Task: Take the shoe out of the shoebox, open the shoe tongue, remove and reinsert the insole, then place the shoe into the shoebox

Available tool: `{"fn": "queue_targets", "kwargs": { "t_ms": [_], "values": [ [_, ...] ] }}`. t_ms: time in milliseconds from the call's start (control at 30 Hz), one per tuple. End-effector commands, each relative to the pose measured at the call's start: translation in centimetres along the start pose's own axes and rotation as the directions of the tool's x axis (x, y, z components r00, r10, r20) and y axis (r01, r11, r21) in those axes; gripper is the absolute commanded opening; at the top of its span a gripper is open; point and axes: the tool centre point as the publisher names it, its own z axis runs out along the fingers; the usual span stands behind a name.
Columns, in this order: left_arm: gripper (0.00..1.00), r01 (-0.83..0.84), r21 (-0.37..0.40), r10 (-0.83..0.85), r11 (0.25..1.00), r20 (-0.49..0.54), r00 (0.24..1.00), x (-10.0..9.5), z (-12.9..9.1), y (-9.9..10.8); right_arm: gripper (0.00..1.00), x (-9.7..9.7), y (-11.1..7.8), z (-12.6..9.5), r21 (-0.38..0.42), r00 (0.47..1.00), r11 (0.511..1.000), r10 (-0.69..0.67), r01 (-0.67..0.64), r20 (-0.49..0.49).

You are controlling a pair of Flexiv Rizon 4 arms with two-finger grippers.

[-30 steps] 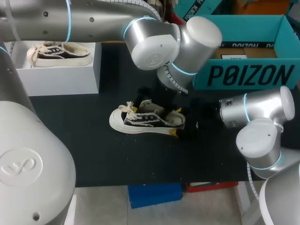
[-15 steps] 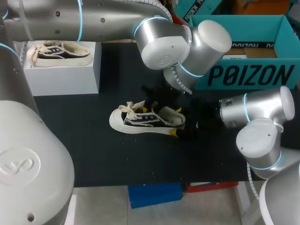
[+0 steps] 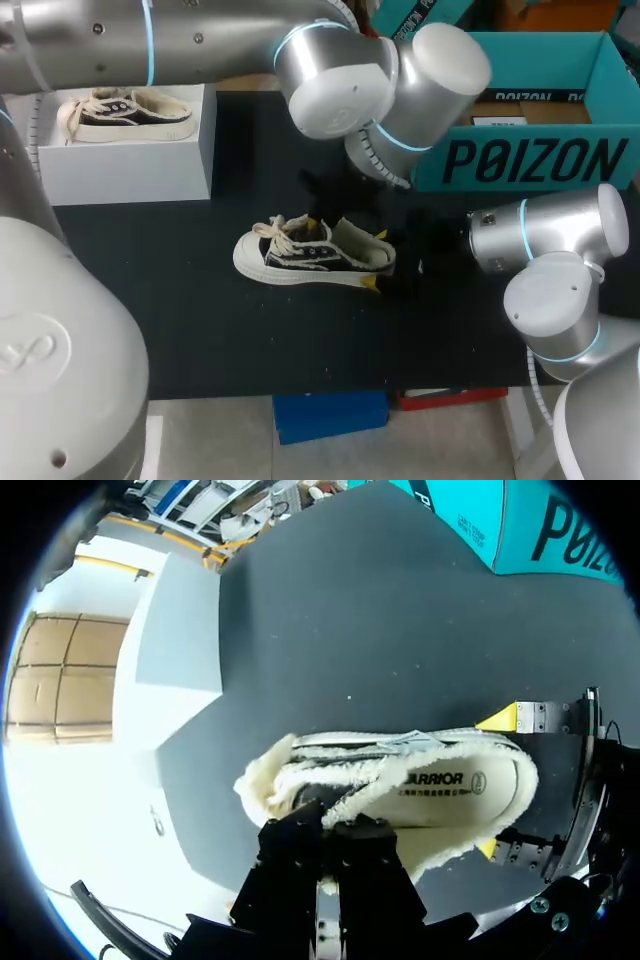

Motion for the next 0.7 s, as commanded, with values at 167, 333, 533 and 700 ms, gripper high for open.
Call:
{"fn": "queue_targets", "kwargs": {
  "t_ms": [167, 333, 533, 700],
  "values": [
    [0.00, 0.062, 0.037, -0.062, 0.997, -0.002, 0.998, -3.9, -0.5, 1.9, 0.00, -0.1, 0.0, 0.3, 0.001, 1.000, 1.000, 0.002, -0.002, 0.001],
    [0.00, 0.105, 0.030, -0.106, 0.994, 0.012, 0.994, -5.6, 0.5, 2.6, 0.00, -0.1, 0.0, 0.3, 0.001, 1.000, 1.000, 0.002, -0.002, 0.001],
    [0.57, 0.123, 0.010, -0.123, 0.992, 0.045, 0.991, -6.8, 2.1, 3.5, 0.00, -0.1, 0.0, 0.3, 0.001, 1.000, 1.000, 0.002, -0.002, 0.001],
    [1.00, 0.154, 0.003, -0.154, 0.988, 0.040, 0.987, -8.1, 2.8, 4.1, 0.00, -0.1, 0.0, 0.3, 0.001, 1.000, 1.000, 0.002, -0.002, 0.001]
  ]
}}
